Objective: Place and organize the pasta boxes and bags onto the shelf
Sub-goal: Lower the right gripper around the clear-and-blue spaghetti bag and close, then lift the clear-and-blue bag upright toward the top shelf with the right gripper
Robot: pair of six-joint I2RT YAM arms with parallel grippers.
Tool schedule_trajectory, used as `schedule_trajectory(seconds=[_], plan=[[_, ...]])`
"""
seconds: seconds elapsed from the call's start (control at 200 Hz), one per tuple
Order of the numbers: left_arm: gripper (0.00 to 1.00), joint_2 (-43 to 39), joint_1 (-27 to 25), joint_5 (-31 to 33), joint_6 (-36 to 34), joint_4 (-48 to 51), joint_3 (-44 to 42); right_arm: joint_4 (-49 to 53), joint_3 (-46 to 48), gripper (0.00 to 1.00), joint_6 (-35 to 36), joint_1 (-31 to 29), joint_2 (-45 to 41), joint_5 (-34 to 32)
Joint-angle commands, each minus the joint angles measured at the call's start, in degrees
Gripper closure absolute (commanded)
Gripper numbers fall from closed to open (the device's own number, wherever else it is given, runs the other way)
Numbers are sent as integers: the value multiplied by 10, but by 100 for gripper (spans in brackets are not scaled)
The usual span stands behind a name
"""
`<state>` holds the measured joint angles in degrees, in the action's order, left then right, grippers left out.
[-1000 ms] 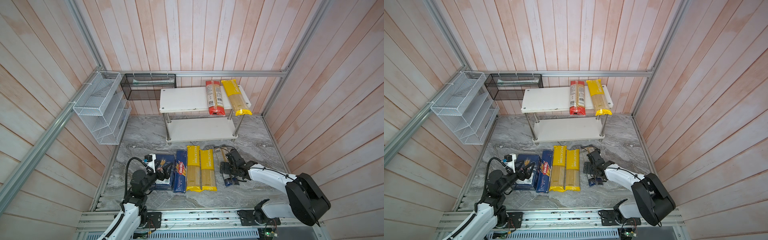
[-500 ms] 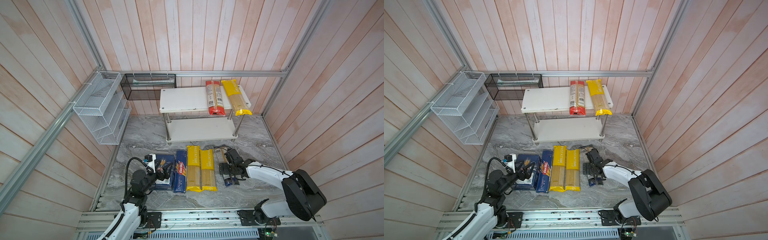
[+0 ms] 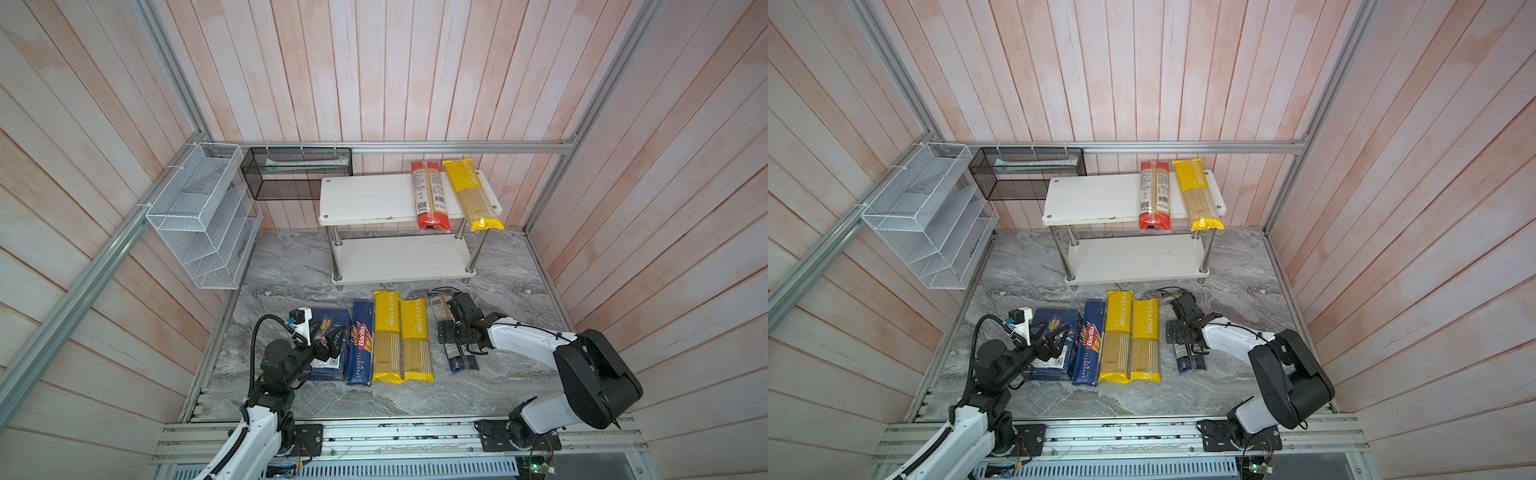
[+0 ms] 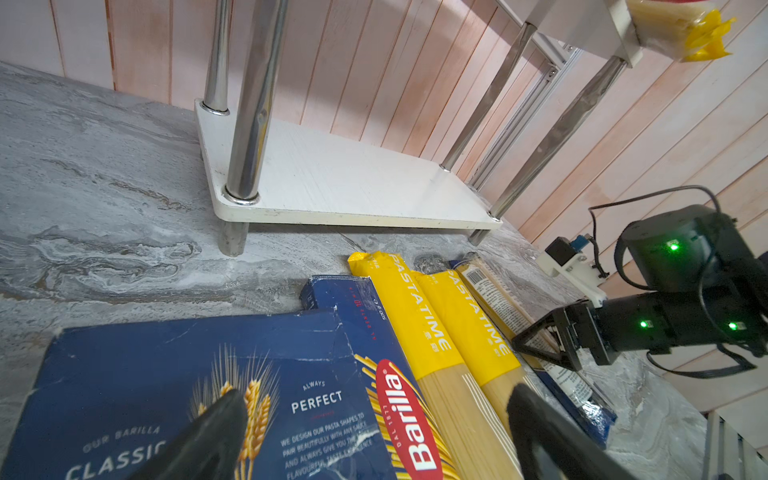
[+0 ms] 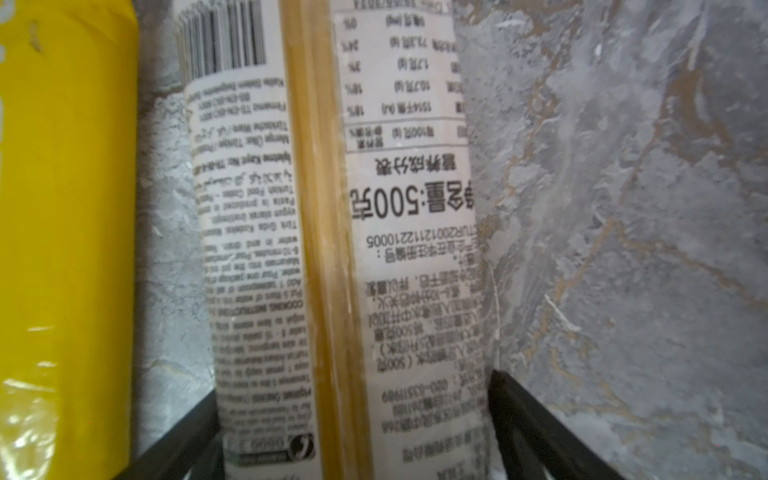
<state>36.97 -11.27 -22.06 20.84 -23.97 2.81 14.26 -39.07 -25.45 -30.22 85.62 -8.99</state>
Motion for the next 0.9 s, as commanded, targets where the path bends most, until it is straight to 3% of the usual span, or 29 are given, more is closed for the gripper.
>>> schedule_trajectory(seconds=[0.0, 0.425, 0.55, 0.895], plan=[[0, -4, -1, 1, 1, -5, 1, 18, 19, 14, -15, 7, 31, 38], [0, -3, -1, 1, 1, -6, 1, 6, 26, 44, -18, 7, 10, 59], [0, -4, -1, 1, 1, -6, 2, 4, 26, 59, -23, 7, 0, 58], [0, -4, -1, 1, 2, -6, 1, 5, 29, 67, -23, 6, -59, 65]])
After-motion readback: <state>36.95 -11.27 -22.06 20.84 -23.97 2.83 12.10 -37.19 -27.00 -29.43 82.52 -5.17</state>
